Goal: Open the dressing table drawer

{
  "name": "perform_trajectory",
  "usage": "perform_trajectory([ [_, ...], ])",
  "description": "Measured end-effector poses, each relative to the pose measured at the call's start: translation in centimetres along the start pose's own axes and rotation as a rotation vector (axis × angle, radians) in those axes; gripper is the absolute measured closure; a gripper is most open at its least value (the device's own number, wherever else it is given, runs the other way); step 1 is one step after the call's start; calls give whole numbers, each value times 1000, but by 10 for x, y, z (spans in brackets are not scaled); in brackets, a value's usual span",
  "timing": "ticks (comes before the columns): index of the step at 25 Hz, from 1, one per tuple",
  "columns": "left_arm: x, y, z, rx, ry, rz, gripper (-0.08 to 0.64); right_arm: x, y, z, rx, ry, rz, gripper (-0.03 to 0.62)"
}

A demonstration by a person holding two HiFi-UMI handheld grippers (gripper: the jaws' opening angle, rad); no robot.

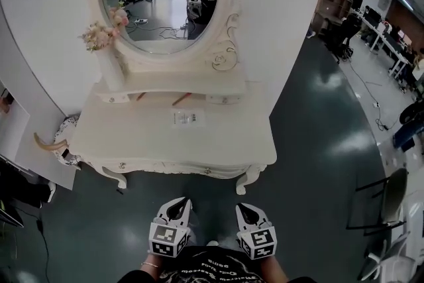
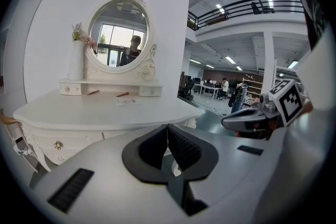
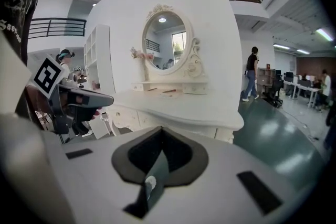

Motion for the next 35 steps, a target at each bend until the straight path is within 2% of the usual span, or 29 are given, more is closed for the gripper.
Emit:
perform_trajectory([
  [11,40,64,68,-34,5,13,543,45,73,-24,-63,57,-8,581],
  [21,76,114,123,-101,29,18,543,87,137,-34,-122,109,-16,581],
  [28,100,145,164,-145,50,2,543,107,173,-38,-197,143,-50,580],
  [35,106,166,189,-184,55,17,543,122,190,-44,-297,160,-108,580],
])
Point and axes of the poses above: the fingertips, and each gripper's own axes: y forward along the fingers, z to its left, x out of its top, the point moved 10 cm from there along -y, backward along the fingers, and after that the axes turned 2 degrees about x, right-handed, at the moved point
